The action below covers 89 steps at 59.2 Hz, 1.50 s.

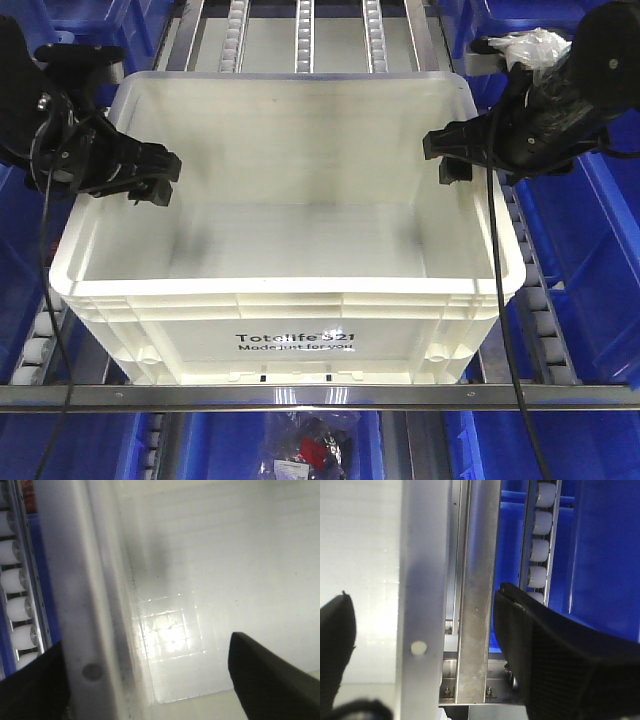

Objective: Move bin from left to right shelf
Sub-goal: 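Bring both grippers down onto the tote's side rims, then close both grippers on the tote's side rims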

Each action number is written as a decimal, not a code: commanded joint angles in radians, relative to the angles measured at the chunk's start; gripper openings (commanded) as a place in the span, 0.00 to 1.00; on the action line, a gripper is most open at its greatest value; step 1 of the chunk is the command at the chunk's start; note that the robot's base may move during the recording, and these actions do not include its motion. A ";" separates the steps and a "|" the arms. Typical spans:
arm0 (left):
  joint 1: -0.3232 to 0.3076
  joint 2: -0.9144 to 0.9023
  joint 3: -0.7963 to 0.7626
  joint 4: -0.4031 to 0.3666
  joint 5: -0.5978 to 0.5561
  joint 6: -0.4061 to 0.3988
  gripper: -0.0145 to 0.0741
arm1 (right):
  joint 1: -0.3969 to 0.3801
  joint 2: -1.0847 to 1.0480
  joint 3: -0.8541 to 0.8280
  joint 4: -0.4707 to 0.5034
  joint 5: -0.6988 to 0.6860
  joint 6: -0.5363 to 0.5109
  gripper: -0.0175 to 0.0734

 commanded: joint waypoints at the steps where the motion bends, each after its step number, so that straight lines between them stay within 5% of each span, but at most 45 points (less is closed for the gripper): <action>1: -0.004 -0.027 -0.030 0.000 -0.046 -0.001 0.82 | -0.007 -0.023 -0.034 -0.011 -0.052 -0.010 0.78; 17: -0.004 -0.021 -0.030 0.020 -0.070 -0.002 0.77 | -0.007 0.025 -0.075 -0.004 -0.016 -0.025 0.71; 37: -0.004 -0.021 -0.030 0.031 -0.040 -0.004 0.15 | -0.007 0.030 -0.089 -0.007 0.001 -0.025 0.18; 48: -0.004 -0.021 -0.030 0.082 -0.015 -0.004 0.15 | -0.007 0.037 -0.086 -0.008 0.005 -0.025 0.18; 89: -0.005 -0.163 -0.028 0.067 -0.006 -0.012 0.15 | -0.007 -0.069 -0.089 -0.011 0.035 -0.021 0.20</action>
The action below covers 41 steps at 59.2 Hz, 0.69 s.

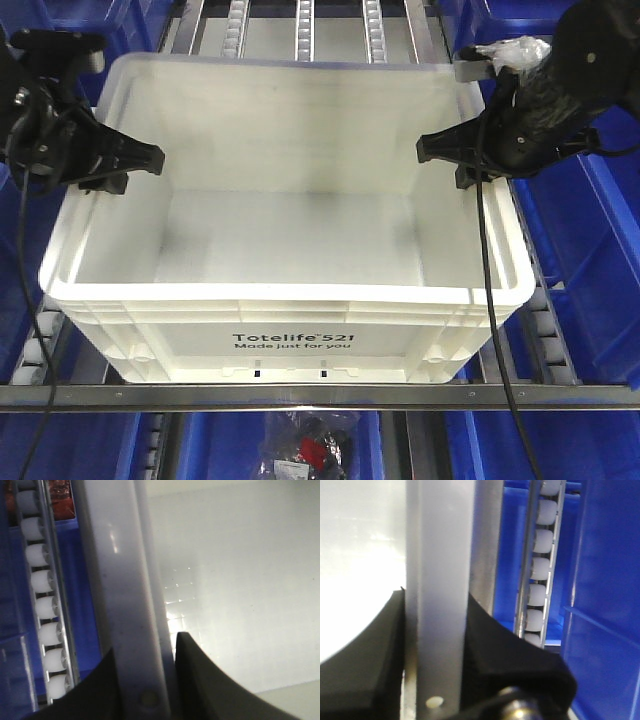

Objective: Move bin from left to right shelf
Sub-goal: 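Close both grippers on the tote's side rims, then pull the gripped tote off the shelf toward the robot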

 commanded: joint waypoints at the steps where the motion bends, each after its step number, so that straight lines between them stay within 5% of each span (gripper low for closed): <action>1: -0.004 -0.085 -0.036 -0.002 -0.029 0.021 0.15 | -0.004 -0.093 -0.033 -0.024 -0.034 -0.013 0.20; 21: -0.007 -0.157 -0.035 -0.073 0.030 0.023 0.16 | 0.004 -0.209 -0.031 -0.013 -0.001 -0.013 0.20; 41: -0.058 -0.228 0.010 -0.066 0.048 -0.005 0.16 | 0.139 -0.311 0.081 -0.114 -0.062 0.113 0.21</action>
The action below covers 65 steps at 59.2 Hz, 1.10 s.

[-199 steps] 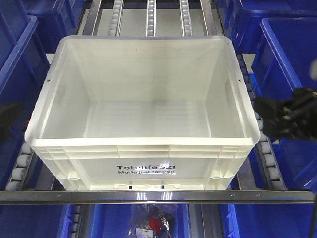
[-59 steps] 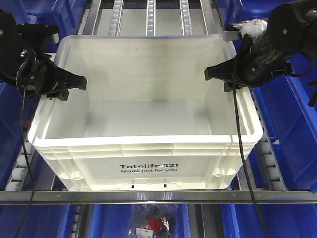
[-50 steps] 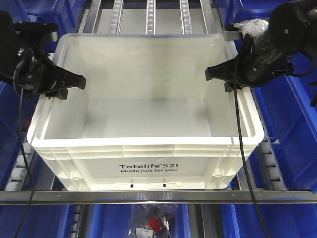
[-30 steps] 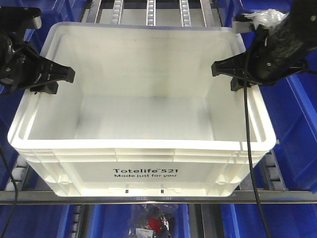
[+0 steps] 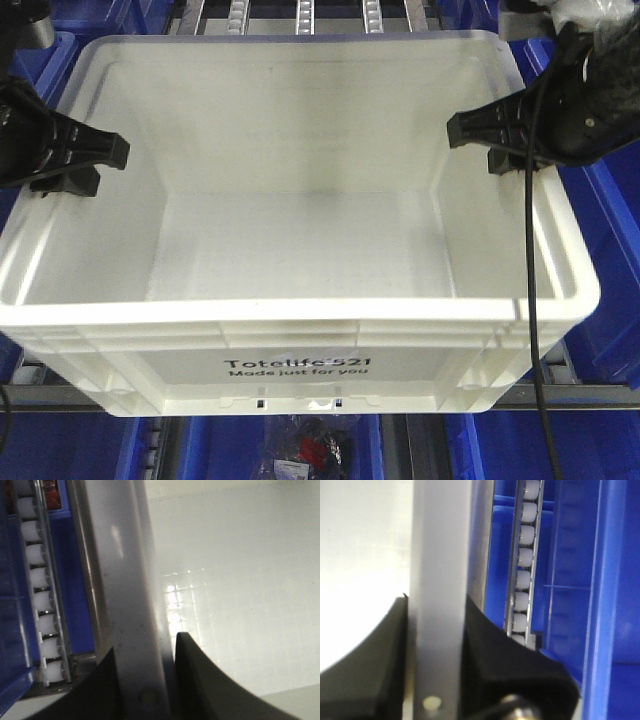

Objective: Move bin from left to right shelf
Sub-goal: 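Pull the gripped tote off the shelf toward the robot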

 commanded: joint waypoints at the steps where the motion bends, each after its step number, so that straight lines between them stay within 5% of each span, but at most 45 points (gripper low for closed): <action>1: -0.028 -0.067 -0.003 -0.017 -0.089 0.000 0.16 | 0.035 -0.083 0.023 -0.041 -0.165 0.038 0.21; 28: -0.035 -0.258 0.202 -0.026 -0.152 -0.026 0.16 | 0.043 -0.293 0.232 -0.058 -0.229 0.058 0.21; 65: -0.034 -0.297 0.215 -0.050 -0.127 -0.025 0.16 | 0.043 -0.340 0.261 -0.061 -0.197 0.057 0.21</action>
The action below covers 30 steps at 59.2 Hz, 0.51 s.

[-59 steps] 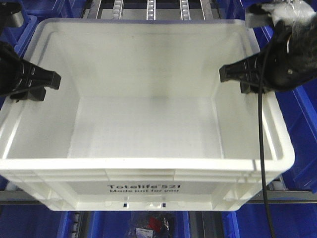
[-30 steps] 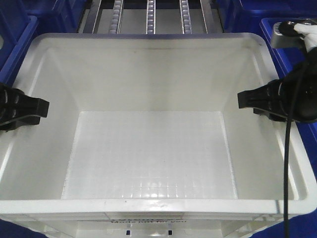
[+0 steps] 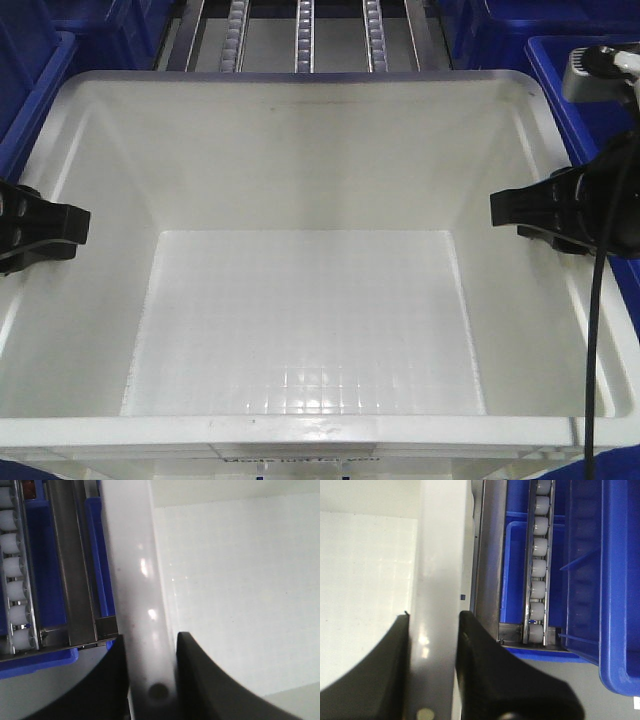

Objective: Move bin from left to right shelf
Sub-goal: 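Pull the gripped tote off the shelf toward the robot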

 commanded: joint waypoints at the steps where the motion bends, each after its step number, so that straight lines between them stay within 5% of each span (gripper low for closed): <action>1: -0.001 -0.032 -0.035 0.014 -0.068 0.032 0.16 | -0.004 -0.036 -0.039 -0.062 -0.102 -0.028 0.21; 30: -0.001 -0.032 -0.035 0.014 -0.069 0.032 0.16 | -0.004 -0.036 -0.039 -0.062 -0.087 -0.028 0.21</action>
